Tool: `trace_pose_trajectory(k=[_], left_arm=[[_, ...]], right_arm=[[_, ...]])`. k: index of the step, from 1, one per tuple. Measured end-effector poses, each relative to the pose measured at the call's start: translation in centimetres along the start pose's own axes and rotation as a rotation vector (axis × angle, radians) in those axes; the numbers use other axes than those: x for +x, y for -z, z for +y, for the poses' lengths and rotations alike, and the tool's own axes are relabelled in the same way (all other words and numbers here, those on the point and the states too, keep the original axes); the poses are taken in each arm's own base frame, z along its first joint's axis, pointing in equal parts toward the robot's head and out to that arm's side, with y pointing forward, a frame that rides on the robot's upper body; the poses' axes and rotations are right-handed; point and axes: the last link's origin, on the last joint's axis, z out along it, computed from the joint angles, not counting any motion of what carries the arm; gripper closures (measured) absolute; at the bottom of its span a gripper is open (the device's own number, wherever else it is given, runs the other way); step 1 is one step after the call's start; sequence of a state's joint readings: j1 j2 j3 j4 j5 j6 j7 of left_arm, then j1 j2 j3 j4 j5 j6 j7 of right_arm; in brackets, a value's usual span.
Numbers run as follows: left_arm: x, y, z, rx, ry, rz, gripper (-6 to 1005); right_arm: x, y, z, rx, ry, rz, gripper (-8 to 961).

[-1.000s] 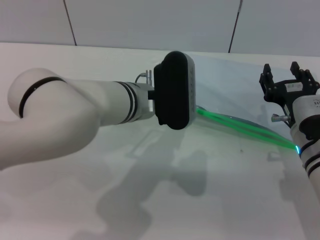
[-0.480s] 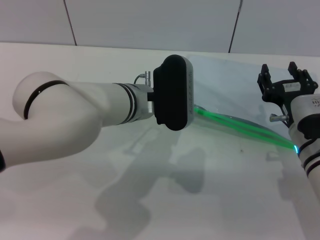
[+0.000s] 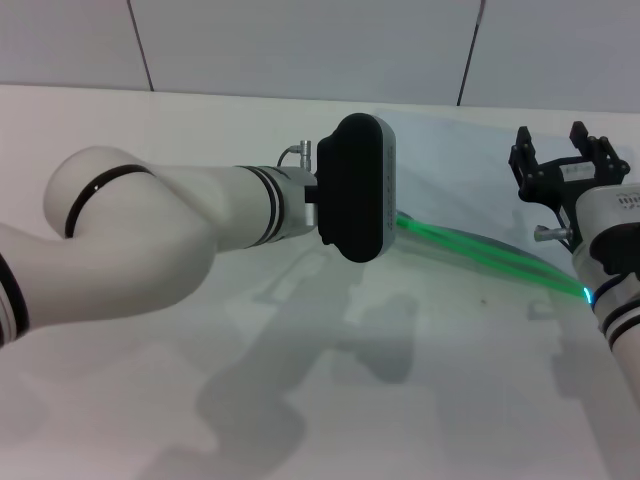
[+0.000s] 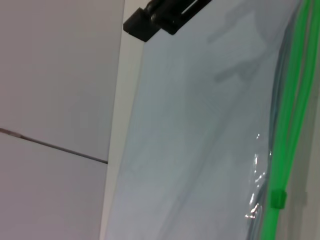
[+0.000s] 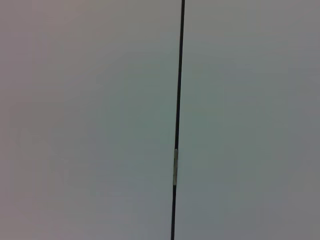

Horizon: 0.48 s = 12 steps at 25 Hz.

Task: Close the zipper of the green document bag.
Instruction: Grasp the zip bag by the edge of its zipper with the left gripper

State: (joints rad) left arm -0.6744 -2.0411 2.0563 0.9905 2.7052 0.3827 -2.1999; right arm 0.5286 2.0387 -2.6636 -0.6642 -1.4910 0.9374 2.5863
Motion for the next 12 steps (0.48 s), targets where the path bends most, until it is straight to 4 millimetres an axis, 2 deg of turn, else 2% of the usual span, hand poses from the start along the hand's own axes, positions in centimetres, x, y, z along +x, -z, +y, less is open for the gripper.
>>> trace_pose_trajectory(k=[12], left_arm=[[0.16,-0.84,0.47,-0.002,-0.005,0.017,459]], right_arm=[[-0.11,-0.11,0.08,-0.003,0.0,-0.002,346]])
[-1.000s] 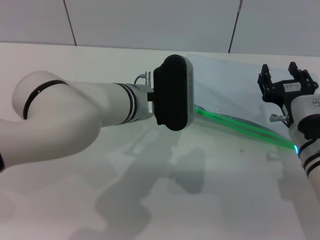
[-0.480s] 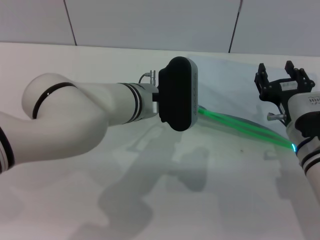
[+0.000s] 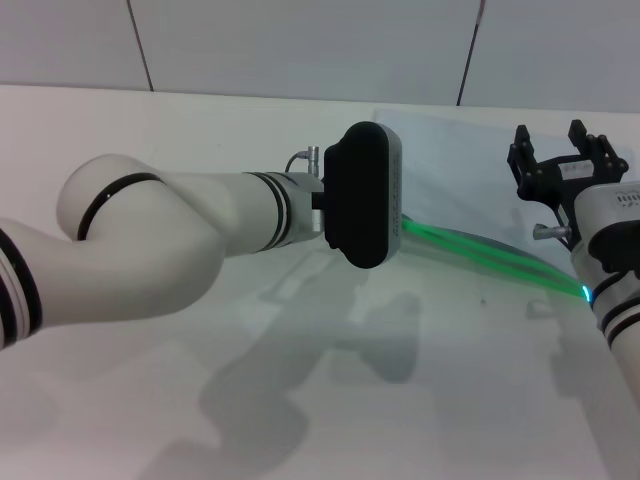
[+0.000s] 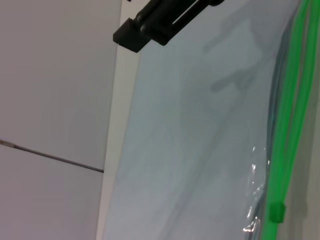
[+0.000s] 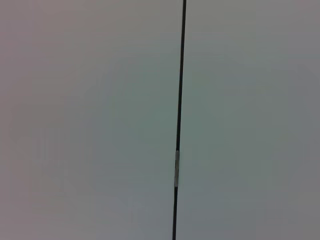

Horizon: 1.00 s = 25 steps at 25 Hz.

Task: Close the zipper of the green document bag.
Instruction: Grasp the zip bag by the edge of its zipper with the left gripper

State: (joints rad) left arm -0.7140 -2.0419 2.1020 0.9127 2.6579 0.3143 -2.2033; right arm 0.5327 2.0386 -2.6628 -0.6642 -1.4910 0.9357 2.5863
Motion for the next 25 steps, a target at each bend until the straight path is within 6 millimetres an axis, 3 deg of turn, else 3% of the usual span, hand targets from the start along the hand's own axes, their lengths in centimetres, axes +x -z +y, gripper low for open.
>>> trace_pose_trajectory(k=[13,25], left_arm=[[-0.4,-0.6,-0.2,0.014,-0.01,-0.005,459],[0.4,-1.1,-0.3,0.026,-0.02,0.03,460]], right_arm=[[-0.2,-0.2,0.2,-0.005,0.0,-0.005,349],[-0.3,-0.2,0.3,-0.007,0.0,-0.007,351]])
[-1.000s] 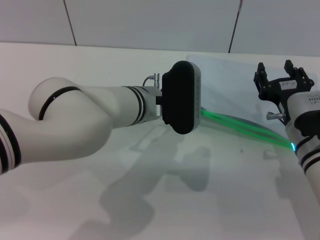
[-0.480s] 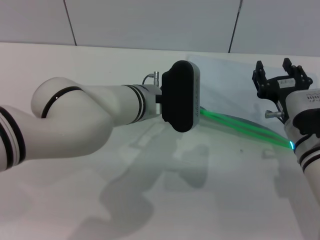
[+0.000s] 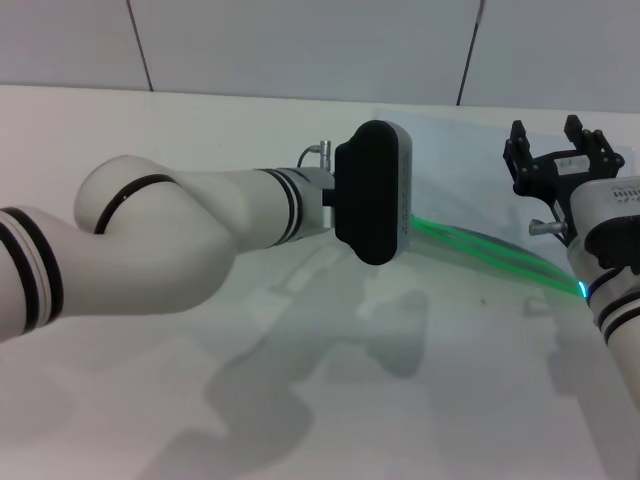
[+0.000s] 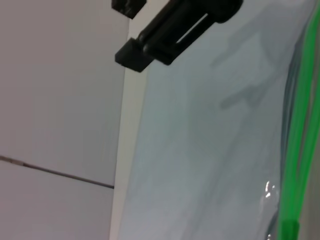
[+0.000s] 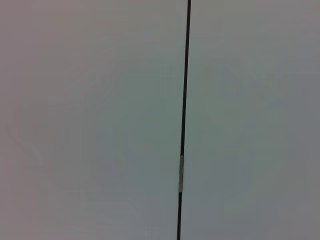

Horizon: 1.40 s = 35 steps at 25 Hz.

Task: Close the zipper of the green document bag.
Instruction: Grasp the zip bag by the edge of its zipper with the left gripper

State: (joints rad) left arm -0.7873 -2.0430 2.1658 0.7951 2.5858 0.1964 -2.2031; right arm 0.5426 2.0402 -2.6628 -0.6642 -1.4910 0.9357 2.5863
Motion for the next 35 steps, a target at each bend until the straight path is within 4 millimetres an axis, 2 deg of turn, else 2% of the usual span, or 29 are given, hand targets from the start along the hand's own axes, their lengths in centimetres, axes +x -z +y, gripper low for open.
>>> trace_pose_trajectory(k=[35], left_arm=[[-0.29,-0.26,0.25,0.042,0.022,0.031,462]], right_arm=[[-0.18,-0.27,0.36,-0.015,0.001,0.003,358]])
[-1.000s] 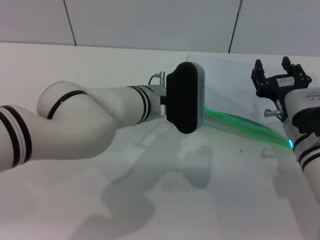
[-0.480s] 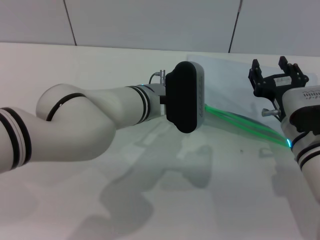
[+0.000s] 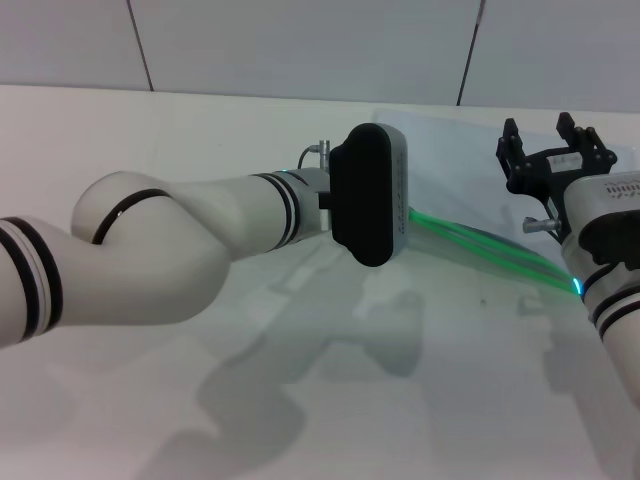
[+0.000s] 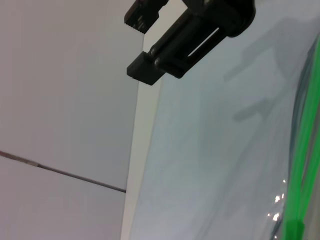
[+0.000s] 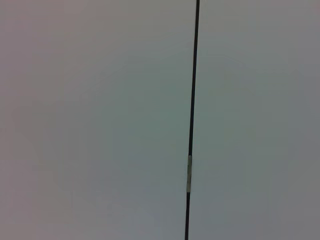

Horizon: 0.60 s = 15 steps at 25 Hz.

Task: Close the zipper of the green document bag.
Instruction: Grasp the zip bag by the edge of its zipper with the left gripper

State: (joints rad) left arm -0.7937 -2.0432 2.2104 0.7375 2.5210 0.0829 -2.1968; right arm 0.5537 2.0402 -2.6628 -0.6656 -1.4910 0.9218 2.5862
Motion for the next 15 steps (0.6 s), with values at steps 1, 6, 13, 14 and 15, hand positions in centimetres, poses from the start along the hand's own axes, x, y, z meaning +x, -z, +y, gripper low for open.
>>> trace_pose_trajectory(k=[1,6,13,14,15], left_arm=[[-0.02,0.0,0.0,0.001,0.0,0.0,462],[-0.32,0.0,0.11,-0.002,0.003,-0.008,462],[-0.41,-0.01,0.13,-0.002,0.002,-0.01,462],[-0.41,-0.01,0.13,-0.002,0.002,-0.01,462],[-0.42,-0.01,0.13,-0.002,0.001,-0.01,462]], right_arm=[[0.0,0.0,0.0,0.0,0.0,0.0,358],[-0.01,0.0,0.01,0.0,-0.001,0.0,359],[-0.02,0.0,0.04,-0.001,-0.001,0.0,361],[-0.03,0.0,0.06,-0.001,-0.002,-0.001,361],[-0.04,0.0,0.07,-0.001,-0.002,-0.001,361]])
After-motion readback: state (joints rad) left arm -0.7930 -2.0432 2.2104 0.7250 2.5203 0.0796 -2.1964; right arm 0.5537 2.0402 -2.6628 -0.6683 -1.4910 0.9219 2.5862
